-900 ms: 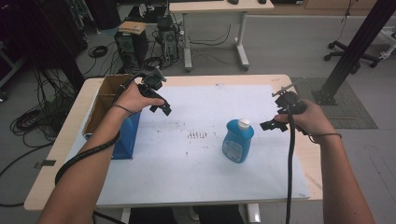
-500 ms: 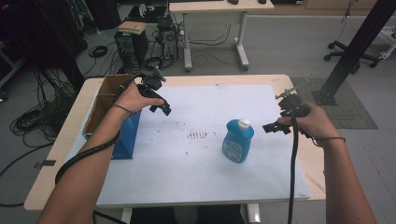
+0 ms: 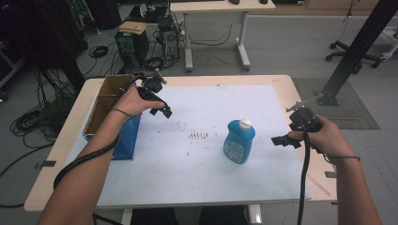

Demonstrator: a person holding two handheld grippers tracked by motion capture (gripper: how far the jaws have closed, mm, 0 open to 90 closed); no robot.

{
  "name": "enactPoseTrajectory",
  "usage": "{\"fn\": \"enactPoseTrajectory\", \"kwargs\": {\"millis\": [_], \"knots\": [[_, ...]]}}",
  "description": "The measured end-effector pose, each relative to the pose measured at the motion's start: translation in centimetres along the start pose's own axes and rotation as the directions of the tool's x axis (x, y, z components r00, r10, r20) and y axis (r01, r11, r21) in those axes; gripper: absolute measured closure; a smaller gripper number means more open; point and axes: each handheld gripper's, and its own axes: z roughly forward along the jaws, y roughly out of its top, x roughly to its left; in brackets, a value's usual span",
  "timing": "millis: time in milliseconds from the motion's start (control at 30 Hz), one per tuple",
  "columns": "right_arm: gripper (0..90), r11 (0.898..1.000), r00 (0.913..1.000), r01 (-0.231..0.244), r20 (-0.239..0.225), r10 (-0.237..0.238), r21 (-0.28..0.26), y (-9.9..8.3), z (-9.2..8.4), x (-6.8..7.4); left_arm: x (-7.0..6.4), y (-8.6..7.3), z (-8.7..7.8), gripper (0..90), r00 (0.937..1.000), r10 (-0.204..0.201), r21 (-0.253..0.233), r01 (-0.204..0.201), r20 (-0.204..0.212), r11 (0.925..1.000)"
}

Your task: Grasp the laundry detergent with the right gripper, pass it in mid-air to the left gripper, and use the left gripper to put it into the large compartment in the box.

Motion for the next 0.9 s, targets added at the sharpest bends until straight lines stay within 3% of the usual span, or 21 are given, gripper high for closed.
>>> {"fn": "enactPoseTrajectory", "kwargs": {"millis": [467,600,900], "knots": [[5.2,1.0,0.9997,-0.006,-0.025,0.005,-0.031,-3.6,0.1,1.4,-0.3,-0.4,-0.2,4.6,1.0,-0.003,-0.006,0.003,0.003,1.0],[5.2,0.999,0.9996,-0.009,-0.028,0.008,-0.035,-3.8,0.1,1.5,-0.4,-0.5,-0.3,4.6,1.0,-0.003,-0.008,0.003,0.002,1.0],[4.6,0.998,0.9986,0.003,-0.052,-0.006,-0.064,-5.3,0.7,3.2,-0.6,-0.6,-0.3,4.6,1.0,-0.001,-0.005,0.001,0.005,1.0]]}}
